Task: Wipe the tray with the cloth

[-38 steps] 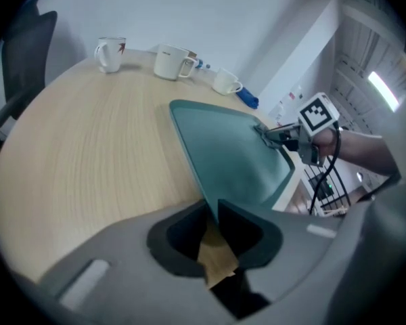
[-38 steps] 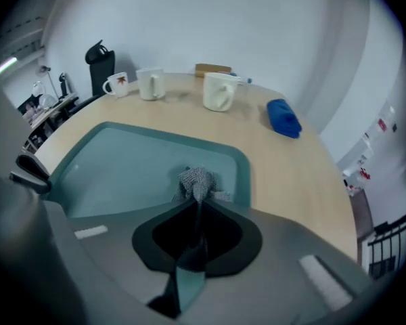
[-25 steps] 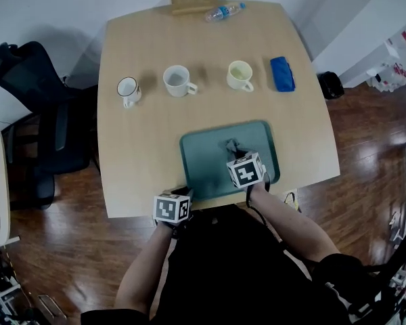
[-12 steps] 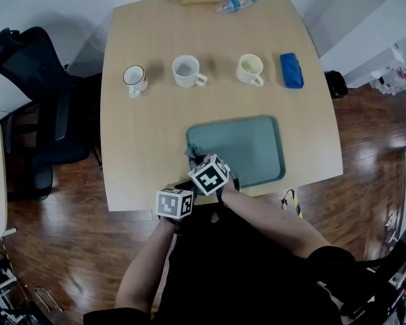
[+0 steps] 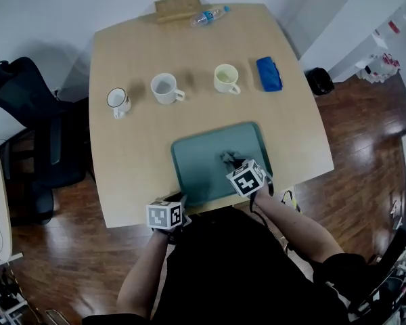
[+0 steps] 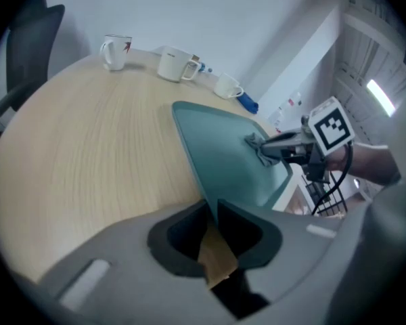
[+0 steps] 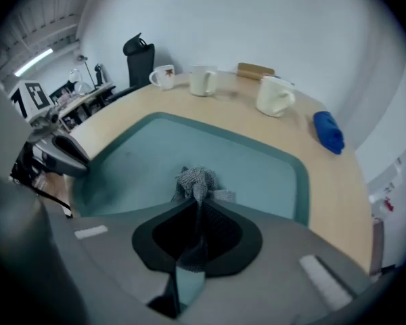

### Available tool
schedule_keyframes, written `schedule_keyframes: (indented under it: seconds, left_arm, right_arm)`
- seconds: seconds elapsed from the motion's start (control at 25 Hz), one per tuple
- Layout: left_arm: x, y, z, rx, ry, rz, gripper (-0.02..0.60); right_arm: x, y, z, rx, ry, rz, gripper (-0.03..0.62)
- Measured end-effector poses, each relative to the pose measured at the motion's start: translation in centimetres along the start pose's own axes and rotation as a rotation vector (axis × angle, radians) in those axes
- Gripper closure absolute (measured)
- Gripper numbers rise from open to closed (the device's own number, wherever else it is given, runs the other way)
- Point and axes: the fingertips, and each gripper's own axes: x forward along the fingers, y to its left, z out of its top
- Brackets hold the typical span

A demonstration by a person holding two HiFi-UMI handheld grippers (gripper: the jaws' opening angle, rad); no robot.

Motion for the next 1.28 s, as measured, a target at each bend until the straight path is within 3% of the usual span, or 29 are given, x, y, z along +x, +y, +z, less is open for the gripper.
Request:
schedule_keyframes:
  seconds: [0.16,0.32,0.52,0.68,0.88,1.08,1.2,1.28]
  left_arm:
    - [0.1,-0.2,-0.1,0.002,0.0,0.019,0.525]
    - [0.2,-0.5,0.0,0.005,0.007,0.018,0.525]
    - [0.4,-0.7,0.2,0.006,0.003,0.002,0.525]
    - [-0.2,-0.2,0.4,-0.005,-0.006,0.016,0.525]
    - [0.1,-0.3,0.3,-0.003,-0.009,-0.021,0.525]
    - [-0.2,-0.1,0.2,-0.002,-0.011,-0.027,0.525]
    - [0.2,-0.4,0.0,-0.005,-0.017,-0.057,0.525]
    - [0.1,-0.2,0.0,-0.008,-0.018,-0.051,0.525]
  right_arm:
    - [-1.7,-7.7,-4.2,0.03,0.019,-0.184,0.566]
    - [-2.5,-10.3,-5.3,0.165,0.009,-0.206,0.566]
    - [-2.6,-10.1,-5.0,0.215,0.005,-0.249,0.566]
    - [-0.8,-4.8,-2.5,0.202,-0.018,-0.126,0.566]
    - [1.0,6.1,2.7,0.037,-0.048,0.068,0.566]
    - [1.7,15.5,5.2,-0.125,-0.057,0.227,0.566]
    - [1.7,18.1,5.5,-0.186,-0.061,0.319,0.566]
    - [1.5,17.5,5.2,-0.198,-0.053,0.33,0.566]
